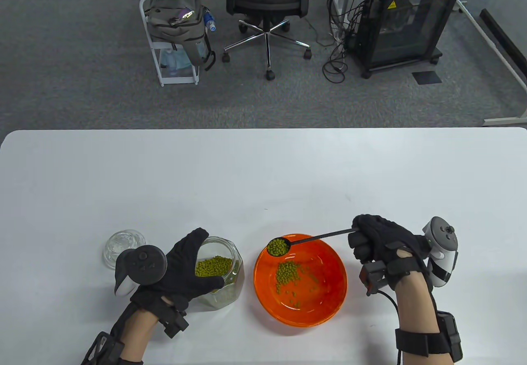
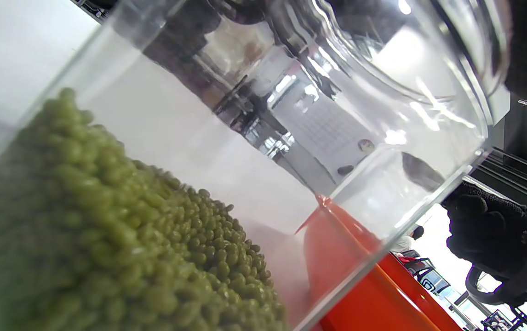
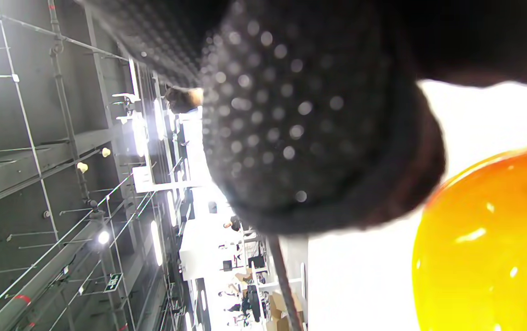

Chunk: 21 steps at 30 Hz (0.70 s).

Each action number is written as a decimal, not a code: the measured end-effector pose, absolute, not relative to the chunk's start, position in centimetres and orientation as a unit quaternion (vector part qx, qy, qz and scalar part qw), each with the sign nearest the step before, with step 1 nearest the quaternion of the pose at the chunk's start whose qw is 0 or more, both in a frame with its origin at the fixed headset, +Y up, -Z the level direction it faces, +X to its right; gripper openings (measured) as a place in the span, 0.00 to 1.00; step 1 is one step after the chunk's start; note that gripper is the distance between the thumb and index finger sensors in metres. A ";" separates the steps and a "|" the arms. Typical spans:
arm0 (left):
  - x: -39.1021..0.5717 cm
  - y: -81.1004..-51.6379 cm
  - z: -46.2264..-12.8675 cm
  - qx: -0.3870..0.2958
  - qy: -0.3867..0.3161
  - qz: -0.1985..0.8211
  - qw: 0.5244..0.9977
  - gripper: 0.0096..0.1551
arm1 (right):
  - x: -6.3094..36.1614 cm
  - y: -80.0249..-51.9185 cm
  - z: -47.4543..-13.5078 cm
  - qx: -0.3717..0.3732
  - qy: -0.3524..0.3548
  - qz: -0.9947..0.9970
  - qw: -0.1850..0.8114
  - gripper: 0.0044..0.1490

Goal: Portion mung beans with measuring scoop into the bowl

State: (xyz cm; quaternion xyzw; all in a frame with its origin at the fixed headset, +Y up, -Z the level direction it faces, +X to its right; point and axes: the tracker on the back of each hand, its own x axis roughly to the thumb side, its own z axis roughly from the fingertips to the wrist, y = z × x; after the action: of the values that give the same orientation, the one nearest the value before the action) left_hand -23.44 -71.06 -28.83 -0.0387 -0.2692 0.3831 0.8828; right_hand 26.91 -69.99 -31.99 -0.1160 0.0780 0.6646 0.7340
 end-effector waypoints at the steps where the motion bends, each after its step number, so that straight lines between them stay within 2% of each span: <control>1: -23.4 -71.1 -28.8 -0.039 -0.269 0.383 0.883 0.76 | 27.2 -70.2 -31.9 -0.119 0.078 0.664 0.734 0.26; 9: -23.5 -71.1 -28.8 -0.039 -0.270 0.383 0.883 0.76 | 29.1 -72.5 -31.4 -0.138 0.082 0.658 0.736 0.26; 21: -23.5 -71.1 -28.8 -0.039 -0.270 0.381 0.883 0.76 | 27.6 -71.8 -31.0 -0.100 0.069 0.749 0.651 0.25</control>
State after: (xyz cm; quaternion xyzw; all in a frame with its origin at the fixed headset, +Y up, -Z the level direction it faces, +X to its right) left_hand -23.46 -71.10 -28.85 -0.0391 -0.2699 0.3811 0.8834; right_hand 27.56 -71.76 -30.95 -0.1001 0.0694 0.7489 0.6514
